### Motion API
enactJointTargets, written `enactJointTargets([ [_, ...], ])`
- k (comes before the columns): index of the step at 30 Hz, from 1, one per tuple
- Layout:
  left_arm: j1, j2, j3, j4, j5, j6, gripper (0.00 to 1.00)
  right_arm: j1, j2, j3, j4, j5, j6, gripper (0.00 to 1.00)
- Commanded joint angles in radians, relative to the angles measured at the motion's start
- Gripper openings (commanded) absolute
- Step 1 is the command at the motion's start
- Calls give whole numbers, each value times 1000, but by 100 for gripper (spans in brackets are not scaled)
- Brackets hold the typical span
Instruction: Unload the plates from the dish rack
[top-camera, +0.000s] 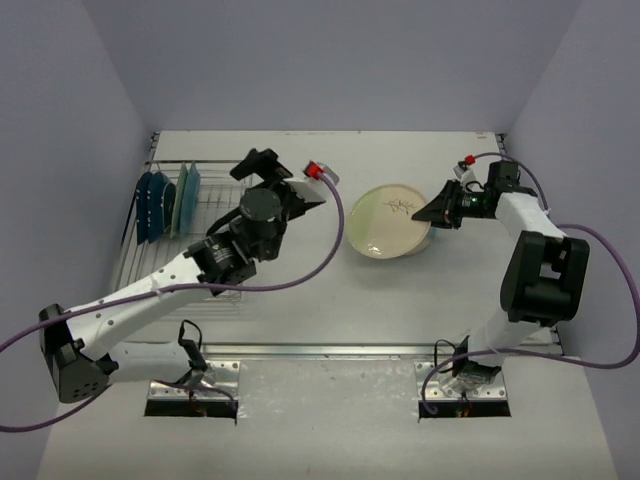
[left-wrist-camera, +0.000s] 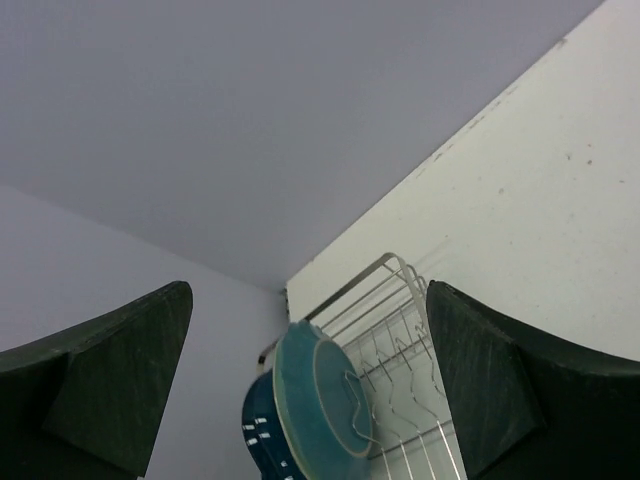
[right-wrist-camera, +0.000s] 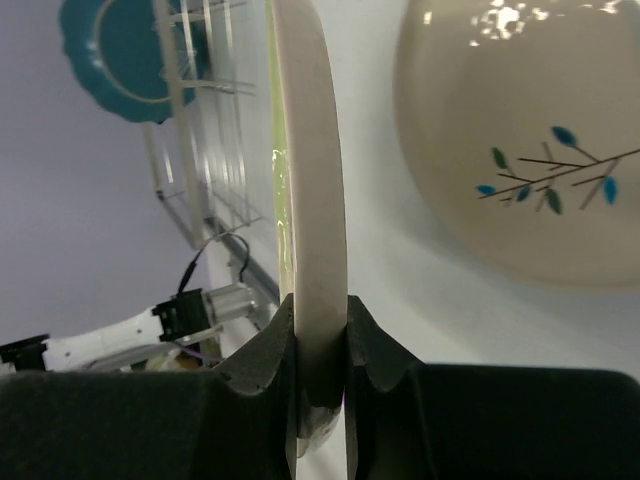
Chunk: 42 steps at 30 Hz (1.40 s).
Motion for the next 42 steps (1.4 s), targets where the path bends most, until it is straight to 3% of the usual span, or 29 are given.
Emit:
enactJointTargets([
  [1, 127, -50, 113, -357, 48, -480, 100, 15, 31, 51, -1, 36, -83, 0],
  [4, 233, -14, 200, -551, 95, -670, 100, 8, 75, 87, 2, 86, -92, 0],
  [7, 284, -17, 204, -604, 155, -736, 100, -1, 120, 129, 2, 105, -96, 0],
  [22, 309, -28, 148, -596, 216, -766, 100, -76, 264, 269, -1, -23, -76, 0],
  [35, 309, -6, 162, -592, 219, -762, 100, -78, 353, 254, -51, 36, -154, 0],
  [40, 309, -1, 164, -595, 214, -762, 100, -76, 385, 296, -113, 173, -205, 13],
  [42, 307, 0, 165, -595, 217, -762, 100, -76, 380, 304, -135, 276, -227, 25],
])
